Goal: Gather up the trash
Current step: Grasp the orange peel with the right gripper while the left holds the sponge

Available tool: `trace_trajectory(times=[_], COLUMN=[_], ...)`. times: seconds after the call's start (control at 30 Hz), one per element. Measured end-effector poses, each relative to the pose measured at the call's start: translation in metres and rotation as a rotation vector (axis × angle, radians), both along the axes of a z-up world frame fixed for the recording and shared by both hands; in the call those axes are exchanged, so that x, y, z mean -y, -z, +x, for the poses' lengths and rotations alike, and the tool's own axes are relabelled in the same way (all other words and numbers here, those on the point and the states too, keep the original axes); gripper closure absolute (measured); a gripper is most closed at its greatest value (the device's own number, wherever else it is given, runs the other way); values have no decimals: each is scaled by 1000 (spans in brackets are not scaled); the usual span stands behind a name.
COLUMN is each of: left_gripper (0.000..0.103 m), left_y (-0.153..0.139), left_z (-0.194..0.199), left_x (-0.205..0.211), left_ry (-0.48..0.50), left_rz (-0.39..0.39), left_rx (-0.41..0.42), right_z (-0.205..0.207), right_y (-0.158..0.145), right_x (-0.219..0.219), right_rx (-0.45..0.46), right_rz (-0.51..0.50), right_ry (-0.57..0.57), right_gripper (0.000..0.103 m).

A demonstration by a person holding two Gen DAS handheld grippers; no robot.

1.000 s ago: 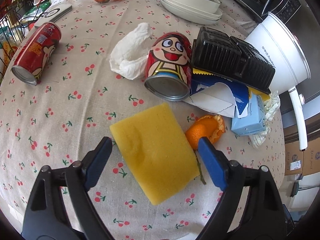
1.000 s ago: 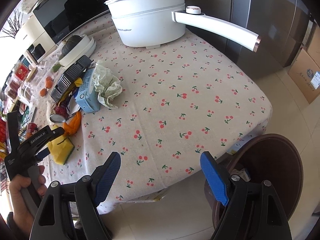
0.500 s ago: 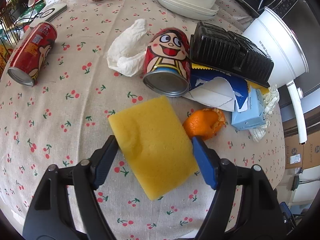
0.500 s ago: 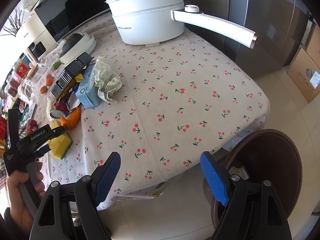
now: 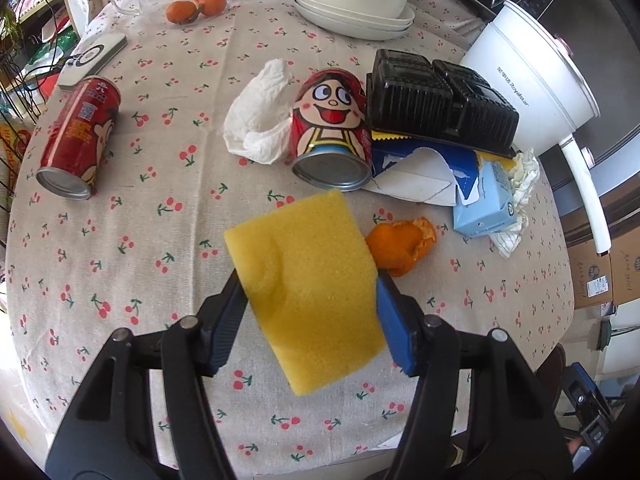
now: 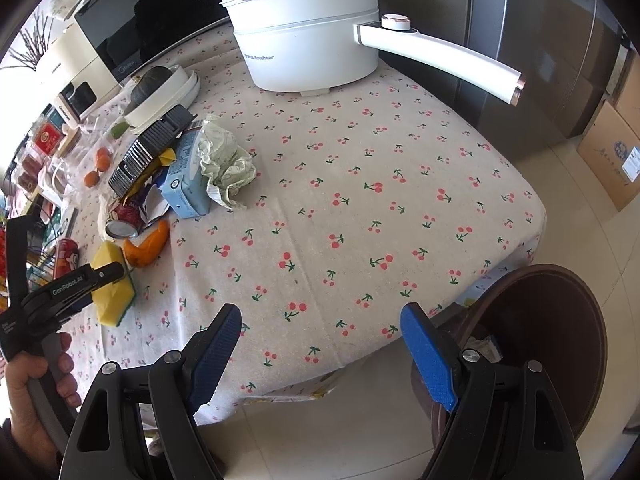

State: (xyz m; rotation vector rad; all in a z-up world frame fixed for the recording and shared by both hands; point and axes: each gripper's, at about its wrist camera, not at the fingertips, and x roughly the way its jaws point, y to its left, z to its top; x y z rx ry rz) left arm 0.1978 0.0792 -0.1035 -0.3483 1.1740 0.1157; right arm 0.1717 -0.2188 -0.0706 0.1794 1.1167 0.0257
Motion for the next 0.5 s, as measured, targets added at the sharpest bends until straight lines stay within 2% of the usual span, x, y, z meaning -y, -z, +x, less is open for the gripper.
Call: trace_trajectory(times=[0.17,0.27,0.5], left_gripper=[39,39,39], left_y=[-20,-28,-39], left_z=[-18,-32,-53], left_x=[-14,-23,-47], left_ry=[41,61,99], left_rz=[19,20,95], left_rx=[32,47,89], right_z=[9,13,23], right_y=[-1,5,24], right_x=[-29,-52,-106], right_rx=[17,6,-23], right_rz=[1,36,120], right_ry=[-37,-64,-114], right_gripper=[20,20,20])
